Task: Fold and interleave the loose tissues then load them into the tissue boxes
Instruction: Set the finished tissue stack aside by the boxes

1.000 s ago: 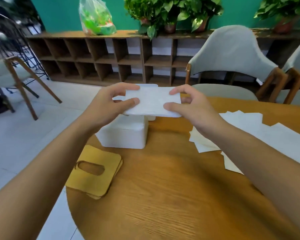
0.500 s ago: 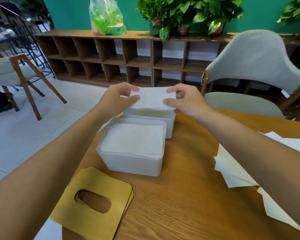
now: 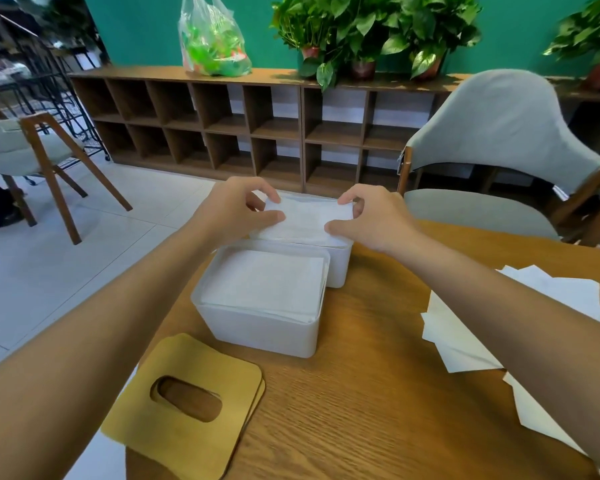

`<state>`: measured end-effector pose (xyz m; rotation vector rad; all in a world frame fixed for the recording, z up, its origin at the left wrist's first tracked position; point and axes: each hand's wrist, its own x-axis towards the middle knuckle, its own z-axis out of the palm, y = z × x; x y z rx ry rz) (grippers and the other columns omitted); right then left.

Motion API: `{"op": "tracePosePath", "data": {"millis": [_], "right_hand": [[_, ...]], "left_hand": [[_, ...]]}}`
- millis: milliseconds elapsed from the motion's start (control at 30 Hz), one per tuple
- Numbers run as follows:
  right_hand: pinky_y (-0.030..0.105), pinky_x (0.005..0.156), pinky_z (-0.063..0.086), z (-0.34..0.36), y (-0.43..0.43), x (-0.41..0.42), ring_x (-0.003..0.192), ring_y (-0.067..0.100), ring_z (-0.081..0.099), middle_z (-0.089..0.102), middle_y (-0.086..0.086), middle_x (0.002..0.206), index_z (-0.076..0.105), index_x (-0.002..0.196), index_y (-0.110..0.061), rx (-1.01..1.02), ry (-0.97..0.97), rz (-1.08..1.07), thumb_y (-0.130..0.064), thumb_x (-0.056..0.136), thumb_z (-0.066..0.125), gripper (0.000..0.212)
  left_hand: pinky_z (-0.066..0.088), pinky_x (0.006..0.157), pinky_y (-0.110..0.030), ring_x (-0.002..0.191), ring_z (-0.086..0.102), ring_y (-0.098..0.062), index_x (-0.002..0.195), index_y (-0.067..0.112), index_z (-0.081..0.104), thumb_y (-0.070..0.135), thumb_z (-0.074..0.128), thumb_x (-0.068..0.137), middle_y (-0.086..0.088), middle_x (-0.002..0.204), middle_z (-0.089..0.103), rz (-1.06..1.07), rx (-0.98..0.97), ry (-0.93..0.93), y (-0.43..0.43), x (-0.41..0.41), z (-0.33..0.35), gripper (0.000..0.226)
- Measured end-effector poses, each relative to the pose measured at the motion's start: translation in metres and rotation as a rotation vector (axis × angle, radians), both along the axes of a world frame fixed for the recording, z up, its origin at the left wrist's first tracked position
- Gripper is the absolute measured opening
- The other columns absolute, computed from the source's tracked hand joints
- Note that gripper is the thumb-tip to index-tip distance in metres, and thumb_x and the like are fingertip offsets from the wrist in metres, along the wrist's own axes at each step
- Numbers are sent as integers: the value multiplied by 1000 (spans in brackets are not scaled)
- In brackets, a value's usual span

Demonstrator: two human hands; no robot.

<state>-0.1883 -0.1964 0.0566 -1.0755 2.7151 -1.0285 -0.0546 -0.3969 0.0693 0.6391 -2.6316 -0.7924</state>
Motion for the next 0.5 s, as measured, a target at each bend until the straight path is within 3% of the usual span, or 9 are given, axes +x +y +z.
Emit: {"op": "tracePosePath", "data": {"millis": [100,233,400,500], "right_hand": [[28,72,51,-3,2,0,99,17,57,58,-8,99,61,126,-28,5,39,-21,-46,82,79,51],[29,78,54,-10,0,3,100,15,55,54,-8,105,63,126,-28,61,112,-31,-47,80,79,52],[25,73,45,-12,-5,7,106,17,50,45,-3,125,63,126,-29,110,133,-99,-56,81,76,55],[25,75,41,-11,-1,9,115,17,49,47,-2,132,61,131,-30,93,131,-88,-57,86,69,53]], "left_hand": [[49,68,-15,80,66,-11,112,28,75,37,81,88,2,98,72,6,-78,-18,6,-4,-3,26],[43,62,-17,77,60,-13,110,26,77,33,82,89,2,96,70,1,-137,-39,9,-10,-4,23],[41,81,-27,95,49,-12,115,22,80,35,79,90,3,119,62,-33,-250,-92,14,-13,-4,28],[43,77,-24,94,51,-10,117,23,79,36,76,92,1,124,67,-52,-279,-71,19,-11,2,27]]}}
